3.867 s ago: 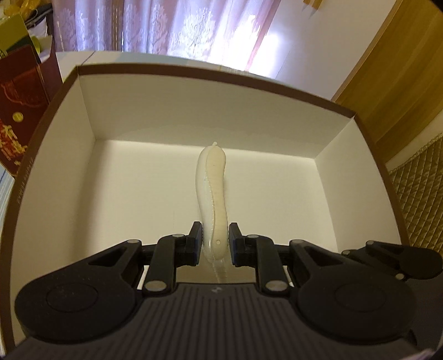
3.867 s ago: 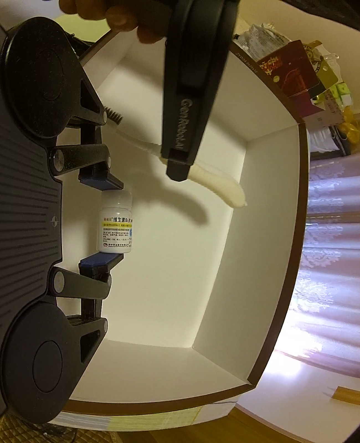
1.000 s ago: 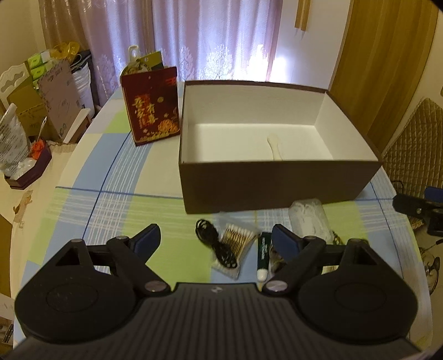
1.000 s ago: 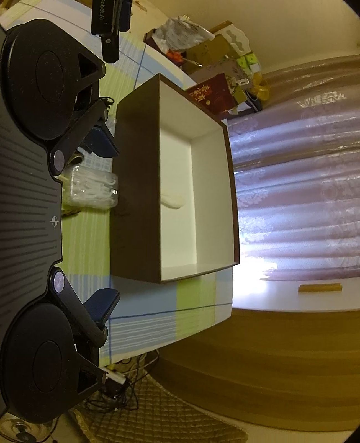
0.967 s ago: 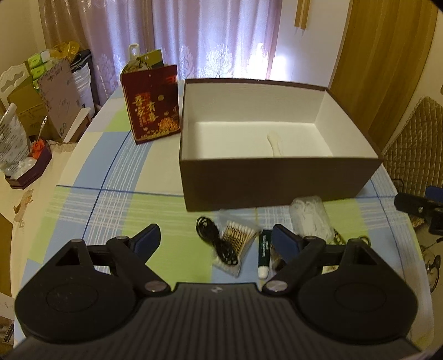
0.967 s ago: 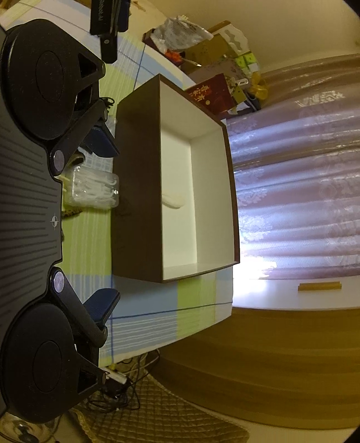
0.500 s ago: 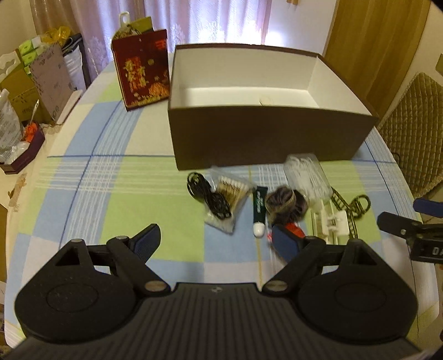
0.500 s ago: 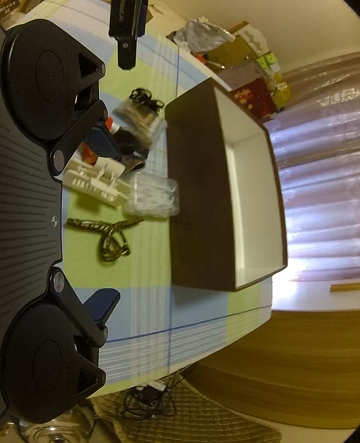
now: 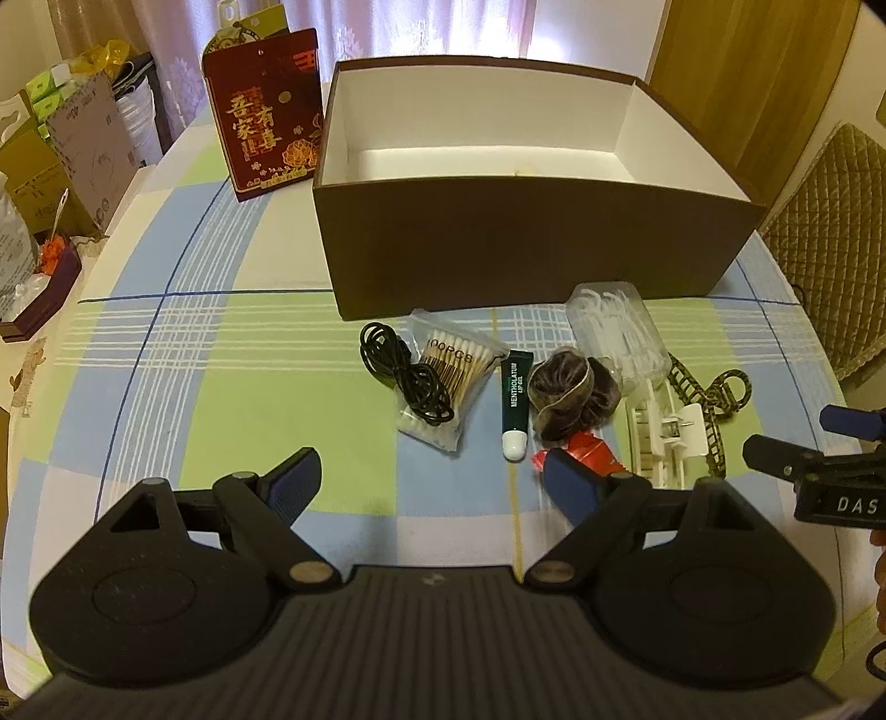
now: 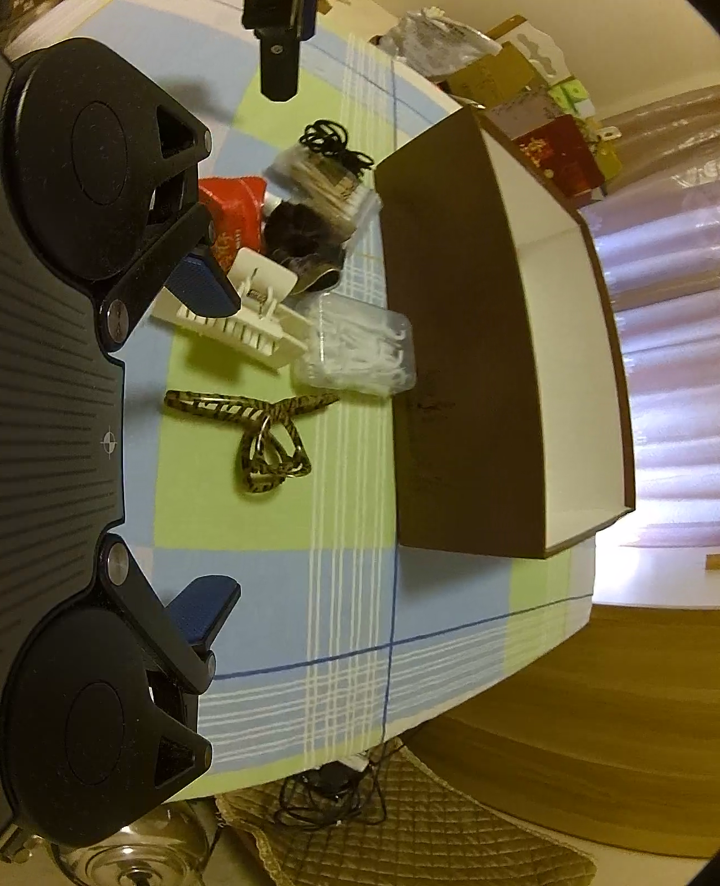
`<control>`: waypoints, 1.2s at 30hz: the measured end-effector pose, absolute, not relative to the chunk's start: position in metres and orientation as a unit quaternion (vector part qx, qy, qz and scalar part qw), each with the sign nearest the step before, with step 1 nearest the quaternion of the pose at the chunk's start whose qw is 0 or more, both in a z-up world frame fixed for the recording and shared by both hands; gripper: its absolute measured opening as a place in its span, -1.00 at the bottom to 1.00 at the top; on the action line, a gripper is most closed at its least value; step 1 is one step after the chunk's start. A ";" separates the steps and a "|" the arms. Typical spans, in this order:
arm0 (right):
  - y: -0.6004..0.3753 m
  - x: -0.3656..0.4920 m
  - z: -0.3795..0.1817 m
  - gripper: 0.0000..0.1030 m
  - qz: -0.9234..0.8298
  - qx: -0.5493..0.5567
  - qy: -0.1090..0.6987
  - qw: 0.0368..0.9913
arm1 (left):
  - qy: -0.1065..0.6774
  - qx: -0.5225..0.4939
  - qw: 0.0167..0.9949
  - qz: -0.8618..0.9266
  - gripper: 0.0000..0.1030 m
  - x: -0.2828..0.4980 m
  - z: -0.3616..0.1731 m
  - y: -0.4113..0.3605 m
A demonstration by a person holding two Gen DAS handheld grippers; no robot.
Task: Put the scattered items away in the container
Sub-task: 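Withdraw both tools from the box back toward the remaining items, then grasp the leopard-print hair claw with the right tool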
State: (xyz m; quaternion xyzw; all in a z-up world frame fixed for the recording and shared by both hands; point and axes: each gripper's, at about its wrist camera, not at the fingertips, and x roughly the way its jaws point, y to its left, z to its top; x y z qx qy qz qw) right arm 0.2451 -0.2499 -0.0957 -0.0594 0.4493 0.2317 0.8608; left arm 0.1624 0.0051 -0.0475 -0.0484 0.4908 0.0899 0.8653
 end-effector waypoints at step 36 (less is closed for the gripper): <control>-0.232 0.281 -0.131 -0.16 0.221 -0.083 0.464 0.854 | 0.497 -0.083 0.858 0.102 0.39 0.216 -0.071 0.041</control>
